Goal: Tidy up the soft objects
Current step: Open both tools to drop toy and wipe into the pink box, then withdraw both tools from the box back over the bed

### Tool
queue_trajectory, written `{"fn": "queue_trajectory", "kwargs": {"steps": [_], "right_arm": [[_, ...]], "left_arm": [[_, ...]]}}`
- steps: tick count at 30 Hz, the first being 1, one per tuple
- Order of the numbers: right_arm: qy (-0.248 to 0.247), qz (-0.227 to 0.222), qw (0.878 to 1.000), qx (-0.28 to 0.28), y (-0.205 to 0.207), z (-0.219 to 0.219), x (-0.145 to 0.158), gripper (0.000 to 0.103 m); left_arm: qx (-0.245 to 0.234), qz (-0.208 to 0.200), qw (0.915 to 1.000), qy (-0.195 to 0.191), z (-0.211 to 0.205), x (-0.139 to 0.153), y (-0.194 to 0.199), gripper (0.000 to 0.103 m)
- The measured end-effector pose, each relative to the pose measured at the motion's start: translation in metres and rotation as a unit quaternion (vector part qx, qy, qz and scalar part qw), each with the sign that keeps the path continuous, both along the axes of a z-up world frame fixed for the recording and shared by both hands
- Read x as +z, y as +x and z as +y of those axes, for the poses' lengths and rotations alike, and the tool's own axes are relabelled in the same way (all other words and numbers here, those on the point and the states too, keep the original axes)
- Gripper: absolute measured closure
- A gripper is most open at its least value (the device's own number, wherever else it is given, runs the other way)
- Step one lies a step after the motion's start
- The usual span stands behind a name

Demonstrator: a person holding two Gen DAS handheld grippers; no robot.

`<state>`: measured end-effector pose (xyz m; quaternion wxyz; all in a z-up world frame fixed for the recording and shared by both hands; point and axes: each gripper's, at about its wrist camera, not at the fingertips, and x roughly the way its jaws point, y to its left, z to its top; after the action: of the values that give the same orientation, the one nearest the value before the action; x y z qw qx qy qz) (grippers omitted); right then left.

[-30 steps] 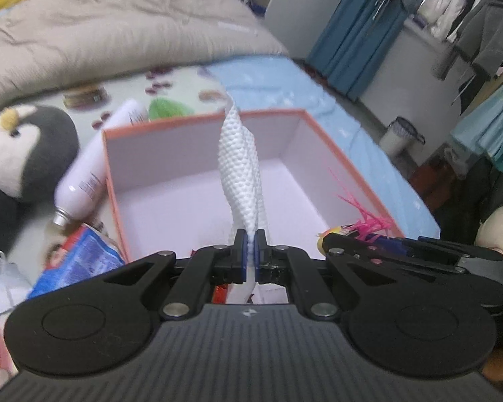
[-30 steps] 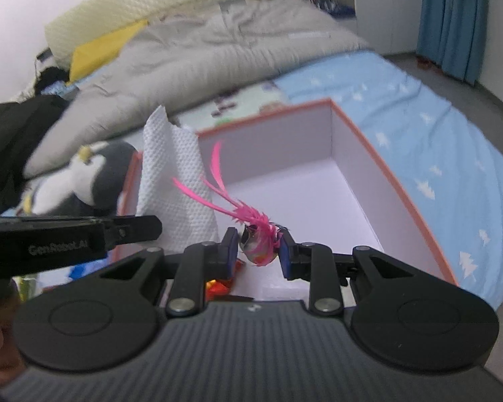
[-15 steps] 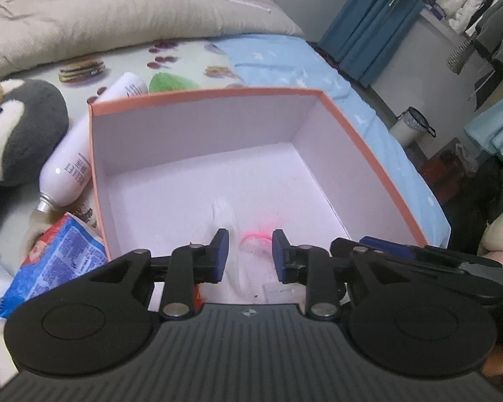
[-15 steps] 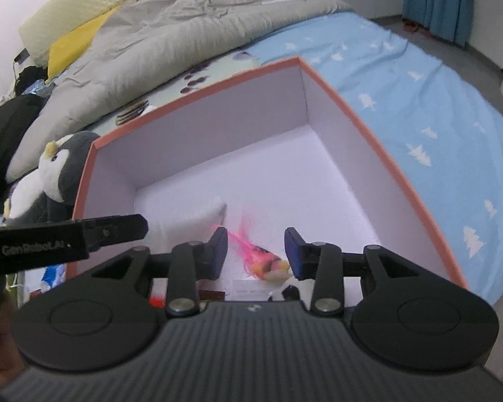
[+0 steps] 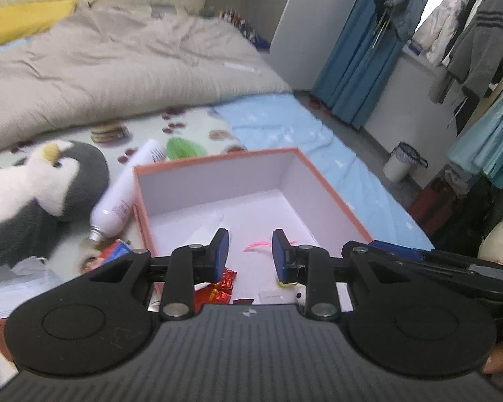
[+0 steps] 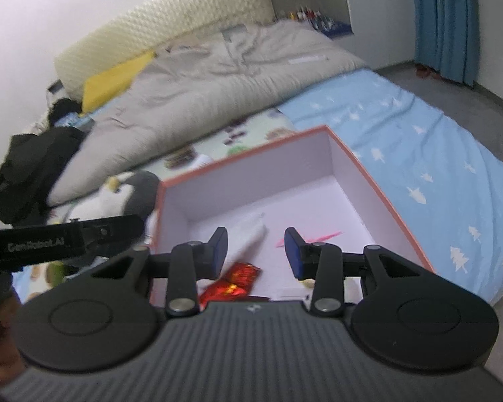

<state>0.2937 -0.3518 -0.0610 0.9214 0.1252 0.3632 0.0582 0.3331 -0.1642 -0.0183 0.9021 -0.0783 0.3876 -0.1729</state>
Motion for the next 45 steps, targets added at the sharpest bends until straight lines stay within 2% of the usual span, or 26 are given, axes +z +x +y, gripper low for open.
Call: {"fn": "queue_trajectory", "kwargs": {"steps": [10,19,30,45], "right_arm": [[-0.01,-0.061,0.998,0.024,-0.073,0.042,0.045,0.062],[-0.002,-0.08,0.996,0.043,-0.134,0.079,0.049,0.062],[0.009,-0.067,0.995,0.077,-0.183,0.121,0.018,0.062],[0.022,-0.065,0.993,0.101,-0.212,0.148,-0.027,0.062]], "left_arm": [[0.036,-0.063,0.9974,-0.001,0.058,0.047,-0.094,0.07],[0.062,-0.083,0.9946,-0.001,0.11,0.054,-0.178,0.07],[0.102,-0.067,0.9925,-0.001,0.158,0.022,-0.252,0.07],[0.135,-0.036,0.9902,-0.001,0.179,-0.048,-0.28,0.067]]}}
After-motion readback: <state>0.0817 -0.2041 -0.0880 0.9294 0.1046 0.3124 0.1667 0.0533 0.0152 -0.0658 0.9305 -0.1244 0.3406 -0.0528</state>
